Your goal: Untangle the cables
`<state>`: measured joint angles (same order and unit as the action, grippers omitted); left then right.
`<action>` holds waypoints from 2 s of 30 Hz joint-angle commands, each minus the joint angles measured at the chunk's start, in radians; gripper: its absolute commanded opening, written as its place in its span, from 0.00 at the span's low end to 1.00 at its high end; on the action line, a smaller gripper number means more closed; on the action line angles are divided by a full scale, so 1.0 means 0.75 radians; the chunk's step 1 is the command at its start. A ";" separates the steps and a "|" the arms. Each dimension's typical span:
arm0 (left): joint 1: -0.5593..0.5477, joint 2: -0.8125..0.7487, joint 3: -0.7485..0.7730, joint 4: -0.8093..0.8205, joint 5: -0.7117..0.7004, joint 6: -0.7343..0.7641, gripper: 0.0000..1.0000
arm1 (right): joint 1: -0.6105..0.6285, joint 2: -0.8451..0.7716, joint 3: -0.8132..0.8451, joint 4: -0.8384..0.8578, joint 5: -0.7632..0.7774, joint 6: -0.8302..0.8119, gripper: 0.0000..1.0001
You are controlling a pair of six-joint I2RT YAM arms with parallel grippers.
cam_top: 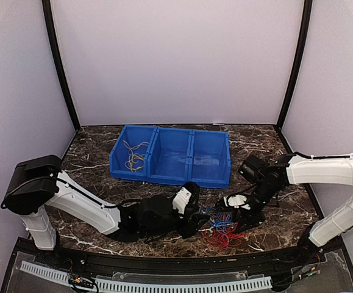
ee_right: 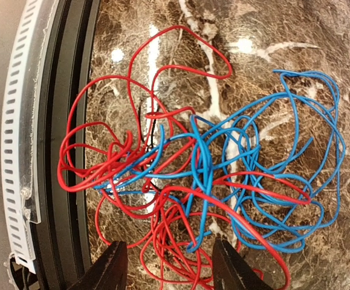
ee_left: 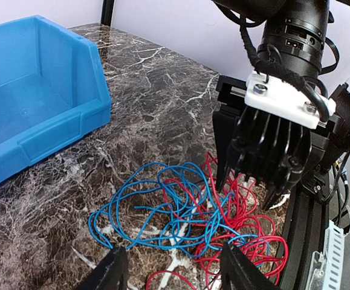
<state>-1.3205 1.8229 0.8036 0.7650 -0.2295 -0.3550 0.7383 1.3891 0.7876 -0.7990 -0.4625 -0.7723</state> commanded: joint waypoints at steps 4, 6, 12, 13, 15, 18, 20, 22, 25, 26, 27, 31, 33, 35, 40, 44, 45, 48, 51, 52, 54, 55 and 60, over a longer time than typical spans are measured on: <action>-0.007 -0.047 -0.004 -0.026 -0.045 -0.036 0.54 | 0.024 0.099 0.067 0.078 0.004 0.045 0.45; -0.007 -0.048 -0.007 -0.026 -0.049 -0.040 0.54 | 0.024 0.128 0.086 0.079 -0.008 0.052 0.35; -0.006 -0.046 -0.006 -0.021 -0.040 -0.043 0.54 | 0.024 0.109 0.133 0.050 -0.053 0.064 0.23; -0.005 -0.044 -0.006 -0.017 -0.036 -0.041 0.54 | 0.024 0.103 0.139 0.044 -0.056 0.065 0.18; -0.006 -0.036 -0.005 -0.009 -0.025 -0.034 0.54 | 0.023 0.089 0.147 0.028 -0.061 0.066 0.08; -0.006 -0.023 0.002 0.009 -0.006 -0.029 0.54 | 0.024 0.054 0.173 -0.019 -0.061 0.065 0.02; -0.009 -0.015 -0.002 0.061 0.027 -0.018 0.53 | 0.024 0.022 0.206 -0.067 -0.052 0.060 0.00; -0.016 0.001 0.004 0.129 0.058 0.001 0.55 | 0.024 -0.014 0.234 -0.111 -0.049 0.057 0.00; -0.027 0.056 0.065 0.213 0.104 0.025 0.56 | 0.024 -0.052 0.273 -0.171 -0.062 0.054 0.00; -0.029 0.071 0.079 0.240 0.137 0.035 0.56 | 0.024 -0.061 0.288 -0.188 -0.067 0.054 0.00; -0.032 0.099 0.107 0.292 0.153 0.038 0.56 | 0.024 -0.069 0.297 -0.204 -0.070 0.053 0.00; -0.045 0.207 0.213 0.417 0.149 0.067 0.59 | 0.024 -0.088 0.326 -0.247 -0.098 0.045 0.00; -0.048 0.275 0.256 0.503 0.094 0.099 0.61 | 0.024 -0.088 0.358 -0.282 -0.127 0.035 0.00; -0.049 0.344 0.302 0.568 0.038 0.136 0.58 | 0.024 -0.091 0.415 -0.332 -0.153 0.025 0.00; -0.044 0.470 0.363 0.631 -0.018 0.167 0.40 | 0.000 -0.140 0.613 -0.469 -0.194 -0.005 0.00; -0.035 0.499 0.313 0.679 0.007 0.132 0.32 | -0.063 -0.181 0.780 -0.541 -0.241 -0.032 0.00; -0.033 0.503 0.306 0.680 0.020 0.118 0.30 | -0.082 -0.188 0.816 -0.553 -0.258 -0.042 0.00; -0.026 0.520 0.273 0.687 0.036 0.085 0.26 | -0.132 -0.181 0.905 -0.584 -0.315 -0.067 0.00; -0.023 0.525 0.243 0.695 0.042 0.063 0.21 | -0.171 -0.180 0.957 -0.582 -0.367 -0.083 0.00; -0.021 0.526 0.228 0.696 0.040 0.053 0.20 | -0.192 -0.185 0.979 -0.578 -0.391 -0.084 0.00; -0.021 0.526 0.206 0.699 0.032 0.041 0.18 | -0.221 -0.188 1.038 -0.575 -0.435 -0.085 0.00; -0.021 0.525 0.199 0.700 0.032 0.036 0.17 | -0.236 -0.185 1.077 -0.578 -0.456 -0.084 0.00; -0.019 0.528 0.171 0.681 0.035 -0.011 0.17 | -0.386 -0.122 1.341 -0.703 -0.677 -0.145 0.00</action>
<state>-1.3384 2.2280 0.9508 1.2640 -0.2089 -0.3294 0.5217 1.2770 1.6508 -1.2652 -0.8009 -0.8356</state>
